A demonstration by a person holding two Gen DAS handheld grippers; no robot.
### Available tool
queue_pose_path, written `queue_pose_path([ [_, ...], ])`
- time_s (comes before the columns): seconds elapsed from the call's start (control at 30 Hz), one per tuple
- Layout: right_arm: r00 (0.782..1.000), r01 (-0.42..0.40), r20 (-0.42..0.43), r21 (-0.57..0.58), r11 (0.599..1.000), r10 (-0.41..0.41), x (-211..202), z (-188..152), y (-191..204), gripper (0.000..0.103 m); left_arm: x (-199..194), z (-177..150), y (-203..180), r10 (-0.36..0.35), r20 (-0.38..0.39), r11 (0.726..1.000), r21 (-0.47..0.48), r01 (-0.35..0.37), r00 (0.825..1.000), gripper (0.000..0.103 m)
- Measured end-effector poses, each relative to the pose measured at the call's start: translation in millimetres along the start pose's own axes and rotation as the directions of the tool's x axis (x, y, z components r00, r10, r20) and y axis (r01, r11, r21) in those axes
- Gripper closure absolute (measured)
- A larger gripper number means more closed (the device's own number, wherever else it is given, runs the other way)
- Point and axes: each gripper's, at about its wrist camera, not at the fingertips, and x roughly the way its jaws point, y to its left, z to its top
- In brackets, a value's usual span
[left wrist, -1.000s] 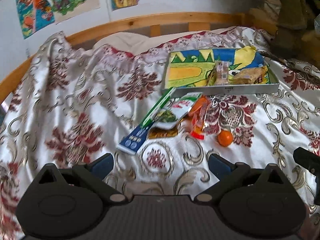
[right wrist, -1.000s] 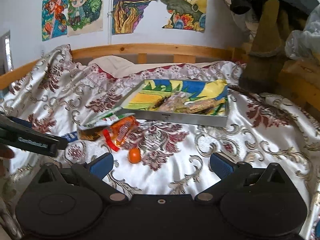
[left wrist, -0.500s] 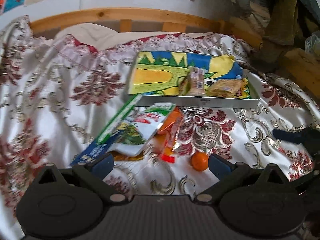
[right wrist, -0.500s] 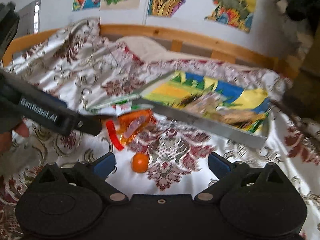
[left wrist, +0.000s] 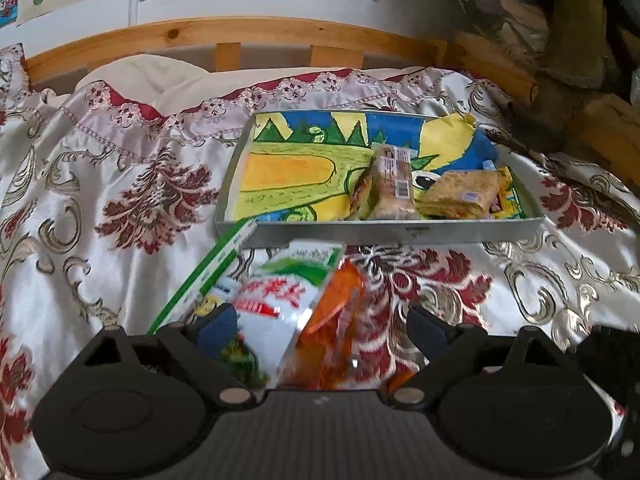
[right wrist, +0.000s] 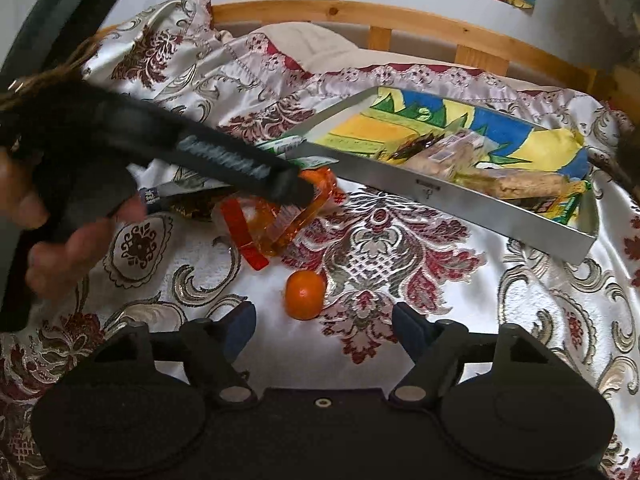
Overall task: Organize snacks
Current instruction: 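Lower the left tool to the orange packet while the right tool lowers to the orange ball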
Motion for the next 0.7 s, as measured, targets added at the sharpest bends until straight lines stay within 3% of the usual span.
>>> queue_pose_path([
  [0.1,1.0,-0.002,-0.006,-0.012,1.0,0.002,5.7,-0.7,2.9,0.035,7.9,3.2,-0.5,-0.011,0.009,1.0,0.02,0.011,1.0,0.009],
  [0.27,1.0,-0.009,-0.02,-0.025,1.0,0.009,17.4,-0.7,6.4,0.048,13.4,5.1,-7.0,-0.005,0.009,0.99,0.138,0.003,1.0,0.015],
  [0.43,0.999,-0.029,-0.026,-0.026,0.999,0.028,28.2,0.5,6.0,0.056,-7.0,2.8,-2.0,-0.112,-0.024,0.992,0.06,0.113,0.993,0.014],
  [0.63,1.0,-0.013,-0.02,-0.028,1.0,0.012,37.6,-0.1,-0.6,0.057,-20.2,-1.4,-1.0,-0.159,-0.063,0.987,-0.008,0.158,0.985,0.014],
  [0.7,1.0,-0.017,-0.023,-0.023,1.0,0.017,38.1,0.0,-2.8,0.067,-19.6,-0.3,-0.5,-0.162,-0.076,0.987,-0.038,0.159,0.984,0.014],
])
